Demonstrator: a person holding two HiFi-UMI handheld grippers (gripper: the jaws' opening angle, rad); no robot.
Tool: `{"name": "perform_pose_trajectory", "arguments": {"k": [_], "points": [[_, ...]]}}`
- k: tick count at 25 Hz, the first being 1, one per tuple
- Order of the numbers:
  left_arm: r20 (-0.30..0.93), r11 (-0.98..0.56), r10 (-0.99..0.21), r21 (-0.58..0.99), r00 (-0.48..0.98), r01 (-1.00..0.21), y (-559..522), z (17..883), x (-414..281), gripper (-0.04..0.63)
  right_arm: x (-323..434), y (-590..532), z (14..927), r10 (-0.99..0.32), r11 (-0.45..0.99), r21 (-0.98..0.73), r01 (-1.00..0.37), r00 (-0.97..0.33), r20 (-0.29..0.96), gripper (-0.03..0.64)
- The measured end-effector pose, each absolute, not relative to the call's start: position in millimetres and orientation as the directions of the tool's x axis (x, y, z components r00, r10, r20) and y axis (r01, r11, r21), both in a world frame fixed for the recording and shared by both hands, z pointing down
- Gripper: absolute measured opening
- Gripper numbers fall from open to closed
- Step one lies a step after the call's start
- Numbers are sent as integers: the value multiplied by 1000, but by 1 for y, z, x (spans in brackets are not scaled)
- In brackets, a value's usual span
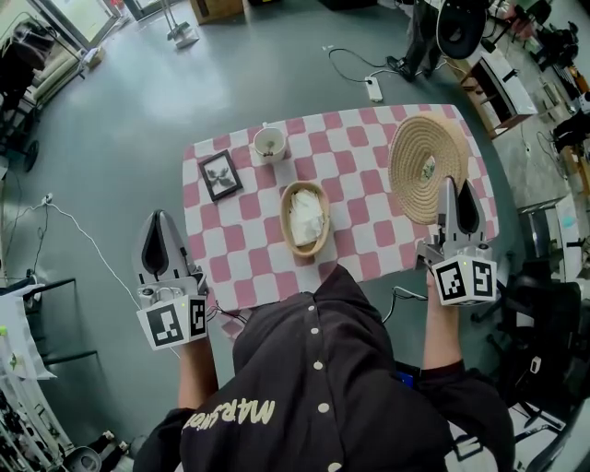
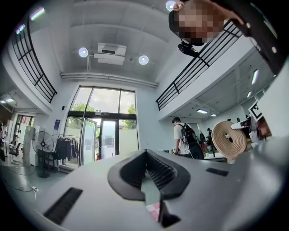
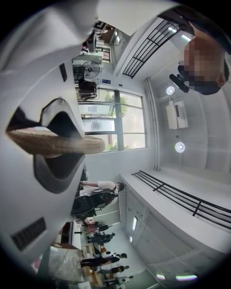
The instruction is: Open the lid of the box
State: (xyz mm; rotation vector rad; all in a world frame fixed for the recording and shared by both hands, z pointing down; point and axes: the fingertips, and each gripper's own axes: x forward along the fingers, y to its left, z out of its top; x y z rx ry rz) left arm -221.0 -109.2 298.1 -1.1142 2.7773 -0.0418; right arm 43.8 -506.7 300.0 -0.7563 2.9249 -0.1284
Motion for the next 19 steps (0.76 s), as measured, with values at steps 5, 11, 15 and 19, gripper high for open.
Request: {"name": "perform_pose_trajectory", "arguments": {"k": [5,11,15,19], "points": [[-128,724,-689,-75,-713,-686,-109,297,-223,10,39,-504,298,-481,875,-112,-471,-872,-92,101],[-122,720,-693,-73,-710,-690,-112,301,-222,10,33,-503,299,-471,880,-108,-462,-878,-87,101],[-125,727,-687,-78,-716,-683,-108,301,-223,9,32,-500,300,-468,882,-105,-459,-879,-87,101],[-127,729,-684,-78,-718,-681,-105,302,-225,9,30,-498,301,-466,883,-97,-458,-881,-84,101]]}}
